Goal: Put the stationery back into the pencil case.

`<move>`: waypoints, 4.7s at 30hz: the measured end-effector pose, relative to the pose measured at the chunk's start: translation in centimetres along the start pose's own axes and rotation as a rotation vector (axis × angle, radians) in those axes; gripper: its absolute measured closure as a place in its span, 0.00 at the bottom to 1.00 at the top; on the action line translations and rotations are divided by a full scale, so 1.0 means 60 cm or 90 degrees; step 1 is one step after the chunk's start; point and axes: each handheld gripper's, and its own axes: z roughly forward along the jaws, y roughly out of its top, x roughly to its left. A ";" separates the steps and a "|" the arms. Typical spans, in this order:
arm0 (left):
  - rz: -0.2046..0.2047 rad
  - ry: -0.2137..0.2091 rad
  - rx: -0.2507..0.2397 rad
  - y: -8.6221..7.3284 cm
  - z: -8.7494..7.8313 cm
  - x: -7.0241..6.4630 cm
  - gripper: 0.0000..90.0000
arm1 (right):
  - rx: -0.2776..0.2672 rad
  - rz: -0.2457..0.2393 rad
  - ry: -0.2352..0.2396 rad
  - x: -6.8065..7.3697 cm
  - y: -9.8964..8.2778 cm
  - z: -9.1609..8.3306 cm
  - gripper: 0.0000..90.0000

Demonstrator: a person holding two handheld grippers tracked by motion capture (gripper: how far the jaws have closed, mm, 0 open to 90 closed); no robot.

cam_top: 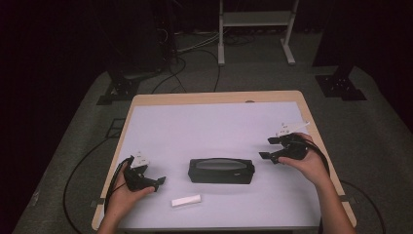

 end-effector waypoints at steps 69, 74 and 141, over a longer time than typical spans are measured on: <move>0.034 -0.096 0.060 0.040 -0.050 -0.036 0.41 | 0.007 0.113 -0.134 -0.010 -0.114 0.030 0.14; 0.036 -0.114 0.073 0.050 -0.056 -0.046 0.41 | 0.007 0.113 -0.134 -0.010 -0.114 0.030 0.14; 0.215 -0.239 0.190 0.097 -0.010 -0.191 0.53 | 0.008 0.113 -0.133 -0.011 -0.114 0.030 0.14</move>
